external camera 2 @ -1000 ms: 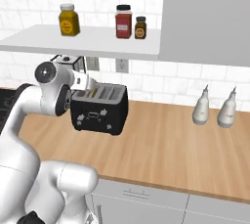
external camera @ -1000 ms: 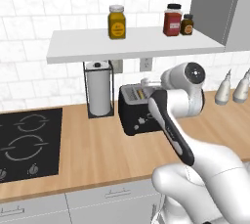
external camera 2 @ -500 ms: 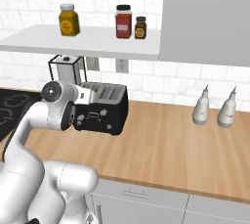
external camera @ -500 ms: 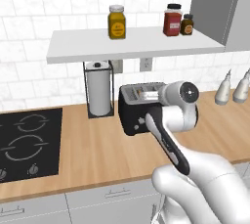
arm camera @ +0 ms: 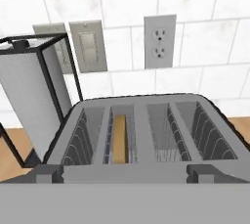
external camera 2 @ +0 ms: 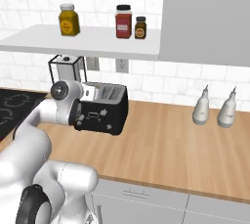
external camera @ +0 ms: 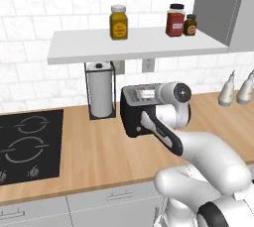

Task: Start the toaster. Once the lever pops up, take the bread to the plate on the dining counter.

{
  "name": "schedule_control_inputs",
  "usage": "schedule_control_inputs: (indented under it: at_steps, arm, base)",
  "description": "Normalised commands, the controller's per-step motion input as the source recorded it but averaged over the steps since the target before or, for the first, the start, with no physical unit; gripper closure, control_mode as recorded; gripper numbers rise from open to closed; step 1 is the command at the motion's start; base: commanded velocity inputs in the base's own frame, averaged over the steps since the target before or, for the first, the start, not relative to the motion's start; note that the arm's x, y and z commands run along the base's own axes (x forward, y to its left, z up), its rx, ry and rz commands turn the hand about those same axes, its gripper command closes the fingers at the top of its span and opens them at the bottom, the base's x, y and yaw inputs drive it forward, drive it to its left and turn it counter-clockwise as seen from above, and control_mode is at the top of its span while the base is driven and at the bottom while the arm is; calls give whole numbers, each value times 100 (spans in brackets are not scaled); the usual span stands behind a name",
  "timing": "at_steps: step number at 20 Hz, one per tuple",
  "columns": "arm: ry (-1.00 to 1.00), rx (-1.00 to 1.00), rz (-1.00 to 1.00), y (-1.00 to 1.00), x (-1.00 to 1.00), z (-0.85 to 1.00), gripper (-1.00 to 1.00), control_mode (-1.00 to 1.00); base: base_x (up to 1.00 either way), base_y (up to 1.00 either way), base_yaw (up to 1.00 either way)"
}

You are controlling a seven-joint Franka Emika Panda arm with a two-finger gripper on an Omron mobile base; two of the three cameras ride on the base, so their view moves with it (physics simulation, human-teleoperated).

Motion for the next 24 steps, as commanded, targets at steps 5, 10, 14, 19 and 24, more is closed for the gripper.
schedule_control_inputs:
  at_steps: [5,10,14,19,24]
  arm:
    - [0,0,0,3,39,0,-100,-100]
    - [0,0,0,3,15,0,-100,-100]
    - [1,0,0,1,0,-2,-100,-100]
    - [6,0,0,0,0,-3,-100,-100]
    - [10,-2,0,0,0,-5,-100,-100]
  base:
    - [0,0,0]
    - [0,0,0]
    - [0,0,0]
    - [0,0,0]
    - [0,0,0]
